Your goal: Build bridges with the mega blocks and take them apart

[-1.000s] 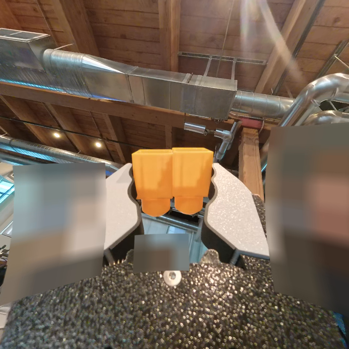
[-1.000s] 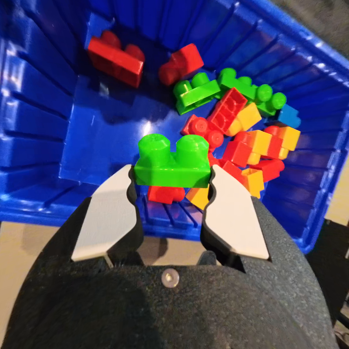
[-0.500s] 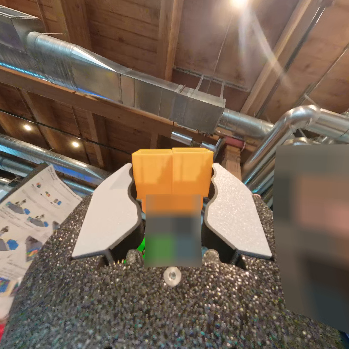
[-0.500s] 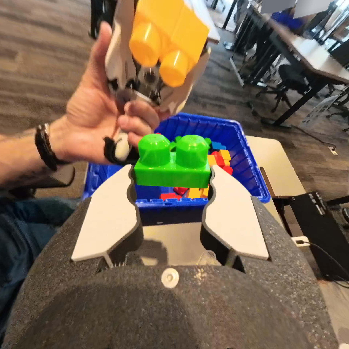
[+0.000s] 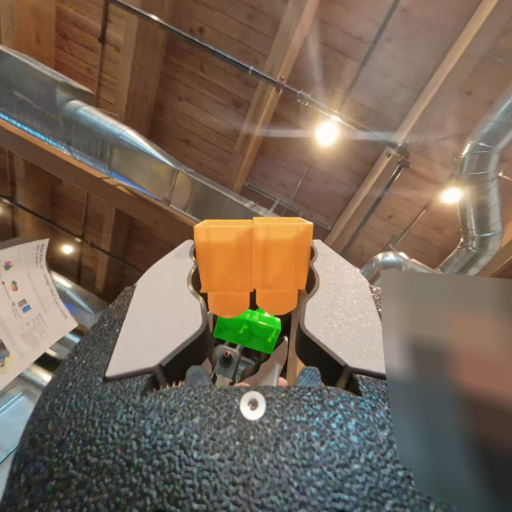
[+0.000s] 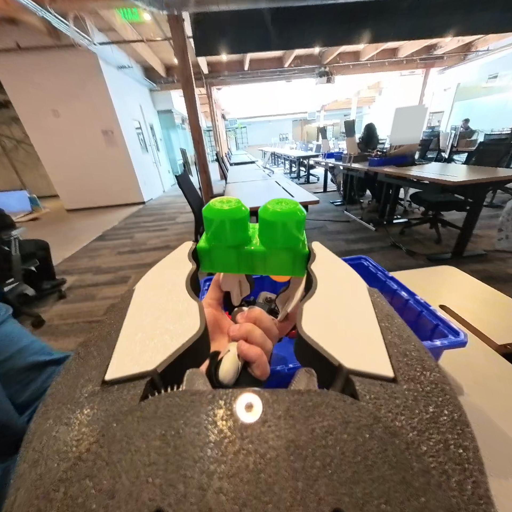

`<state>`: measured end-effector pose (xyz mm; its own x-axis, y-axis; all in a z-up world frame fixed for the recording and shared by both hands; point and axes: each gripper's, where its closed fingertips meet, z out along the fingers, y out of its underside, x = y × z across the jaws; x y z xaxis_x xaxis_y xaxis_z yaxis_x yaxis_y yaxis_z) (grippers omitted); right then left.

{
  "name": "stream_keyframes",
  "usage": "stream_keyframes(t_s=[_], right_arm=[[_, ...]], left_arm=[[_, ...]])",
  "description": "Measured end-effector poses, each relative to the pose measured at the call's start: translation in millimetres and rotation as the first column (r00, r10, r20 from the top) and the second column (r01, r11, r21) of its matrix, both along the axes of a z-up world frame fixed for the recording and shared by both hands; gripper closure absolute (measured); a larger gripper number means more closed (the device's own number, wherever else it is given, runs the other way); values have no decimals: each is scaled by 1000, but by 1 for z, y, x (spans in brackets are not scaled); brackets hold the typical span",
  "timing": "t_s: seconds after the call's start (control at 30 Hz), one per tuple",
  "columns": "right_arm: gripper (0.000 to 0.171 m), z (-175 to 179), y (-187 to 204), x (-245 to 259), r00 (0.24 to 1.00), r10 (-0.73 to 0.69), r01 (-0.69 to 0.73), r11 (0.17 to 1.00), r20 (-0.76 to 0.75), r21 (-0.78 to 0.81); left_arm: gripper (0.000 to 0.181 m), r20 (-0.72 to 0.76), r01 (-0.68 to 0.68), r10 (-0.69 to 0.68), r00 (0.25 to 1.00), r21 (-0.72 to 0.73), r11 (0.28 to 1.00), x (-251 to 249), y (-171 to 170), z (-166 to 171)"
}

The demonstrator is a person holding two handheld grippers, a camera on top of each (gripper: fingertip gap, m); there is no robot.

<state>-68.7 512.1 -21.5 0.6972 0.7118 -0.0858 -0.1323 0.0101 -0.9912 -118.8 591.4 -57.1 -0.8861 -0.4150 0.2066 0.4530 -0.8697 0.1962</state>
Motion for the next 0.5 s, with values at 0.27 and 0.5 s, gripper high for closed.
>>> stream_keyframes(t_s=[0.27,0.5], right_arm=[[97,-11,0,4,998,23,-26,999,62,41],[97,-11,-23,-4,842,-104,-12,977,530,212]], left_arm=[[107,-121,63,-44,992,161,985,18,-22,13],[107,-360,349,-222,906,339,874,47,-39,39]])
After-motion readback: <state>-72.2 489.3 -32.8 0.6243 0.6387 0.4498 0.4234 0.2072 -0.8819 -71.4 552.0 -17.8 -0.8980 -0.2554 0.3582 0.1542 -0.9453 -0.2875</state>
